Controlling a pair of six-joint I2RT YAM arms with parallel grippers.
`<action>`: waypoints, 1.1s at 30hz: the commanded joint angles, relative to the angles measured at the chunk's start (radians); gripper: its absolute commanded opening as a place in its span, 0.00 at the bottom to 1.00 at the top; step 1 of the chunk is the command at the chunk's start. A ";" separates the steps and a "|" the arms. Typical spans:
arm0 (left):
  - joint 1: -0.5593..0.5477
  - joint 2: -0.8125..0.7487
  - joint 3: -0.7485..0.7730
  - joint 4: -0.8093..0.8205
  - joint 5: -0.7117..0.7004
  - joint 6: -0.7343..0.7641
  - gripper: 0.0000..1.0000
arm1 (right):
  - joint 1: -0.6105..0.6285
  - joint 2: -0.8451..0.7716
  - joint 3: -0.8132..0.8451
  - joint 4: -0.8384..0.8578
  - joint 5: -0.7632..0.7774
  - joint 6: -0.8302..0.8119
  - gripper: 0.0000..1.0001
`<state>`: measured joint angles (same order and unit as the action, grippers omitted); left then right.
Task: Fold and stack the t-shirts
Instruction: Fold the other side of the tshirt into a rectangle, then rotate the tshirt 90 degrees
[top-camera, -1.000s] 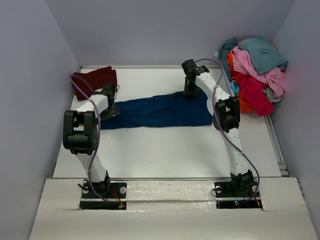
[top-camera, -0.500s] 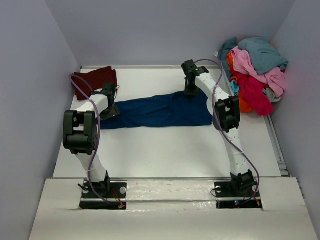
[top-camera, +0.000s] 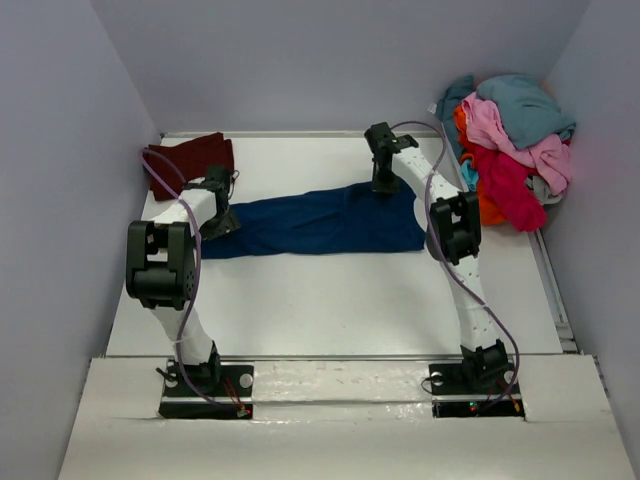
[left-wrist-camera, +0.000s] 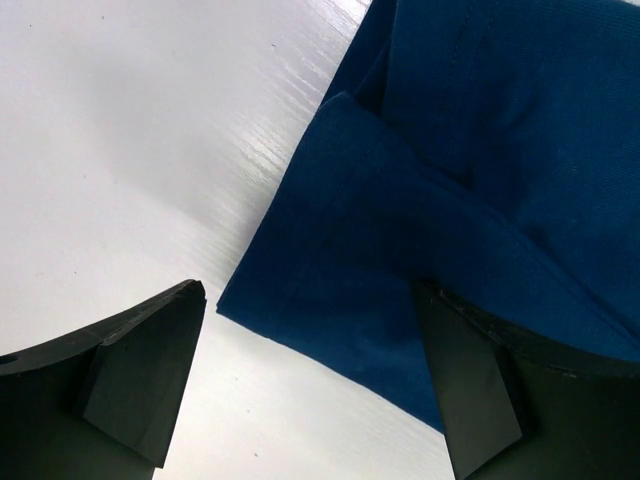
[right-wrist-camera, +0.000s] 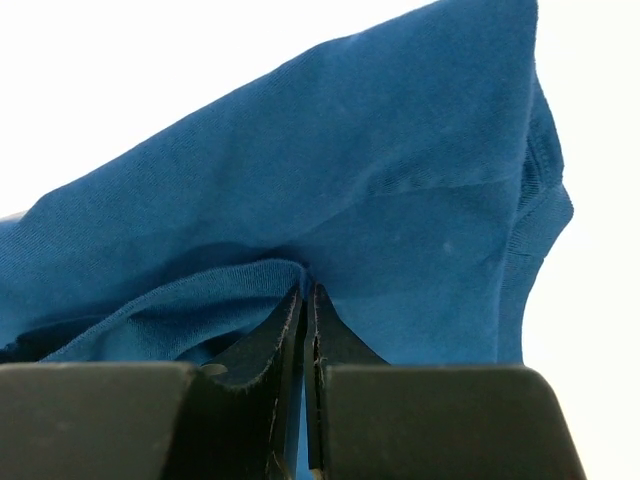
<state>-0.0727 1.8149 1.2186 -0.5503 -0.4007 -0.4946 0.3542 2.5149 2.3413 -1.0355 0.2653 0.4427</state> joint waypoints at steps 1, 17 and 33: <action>-0.004 -0.012 0.025 -0.014 -0.026 0.007 0.99 | -0.006 -0.082 0.009 0.009 0.061 0.002 0.07; -0.004 -0.012 0.024 -0.010 -0.020 0.007 0.99 | -0.006 -0.159 0.154 -0.031 0.157 -0.047 0.07; -0.004 -0.025 0.013 -0.007 -0.020 0.010 0.99 | -0.006 -0.067 0.087 -0.014 0.130 -0.055 0.40</action>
<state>-0.0727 1.8149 1.2186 -0.5499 -0.4000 -0.4946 0.3538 2.4069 2.4496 -1.0649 0.3882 0.3885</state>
